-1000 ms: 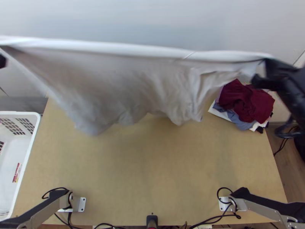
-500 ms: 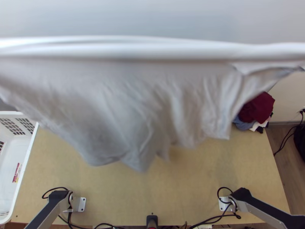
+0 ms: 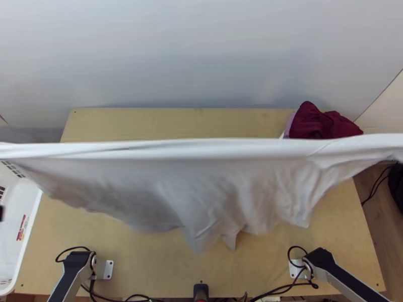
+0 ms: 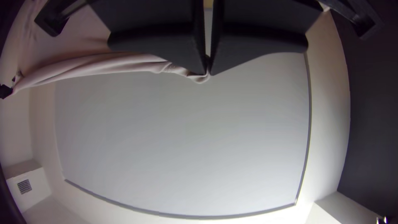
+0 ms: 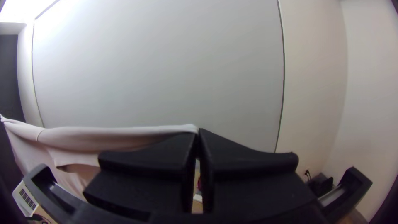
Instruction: Fold the t-shirt
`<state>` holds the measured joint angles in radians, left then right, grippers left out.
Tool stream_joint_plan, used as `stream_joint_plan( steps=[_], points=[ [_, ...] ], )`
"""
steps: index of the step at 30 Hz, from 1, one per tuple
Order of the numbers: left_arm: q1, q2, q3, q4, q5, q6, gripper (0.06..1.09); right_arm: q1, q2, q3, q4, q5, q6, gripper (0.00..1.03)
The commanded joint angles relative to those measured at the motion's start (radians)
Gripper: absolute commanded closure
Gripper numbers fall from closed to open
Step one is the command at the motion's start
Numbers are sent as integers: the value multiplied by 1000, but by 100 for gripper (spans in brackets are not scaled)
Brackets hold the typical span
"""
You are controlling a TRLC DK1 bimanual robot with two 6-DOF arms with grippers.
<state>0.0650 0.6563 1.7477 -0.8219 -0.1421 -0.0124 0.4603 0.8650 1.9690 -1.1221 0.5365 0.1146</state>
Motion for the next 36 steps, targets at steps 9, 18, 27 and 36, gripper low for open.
stream_joint_plan(
  steps=[9,18,27,36],
  points=[
    [-42,151,-510,136,79,-265,105,28,62,-611,357,-130,175,100],
    [-73,479,-625,487,52,-291,105,-195,410,-705,688,-362,204,100],
    [-87,825,-579,757,12,-304,105,-209,798,-550,829,-391,221,100],
    [-54,1106,-418,919,-63,-299,105,-207,1106,-265,851,-388,235,100]
  ],
)
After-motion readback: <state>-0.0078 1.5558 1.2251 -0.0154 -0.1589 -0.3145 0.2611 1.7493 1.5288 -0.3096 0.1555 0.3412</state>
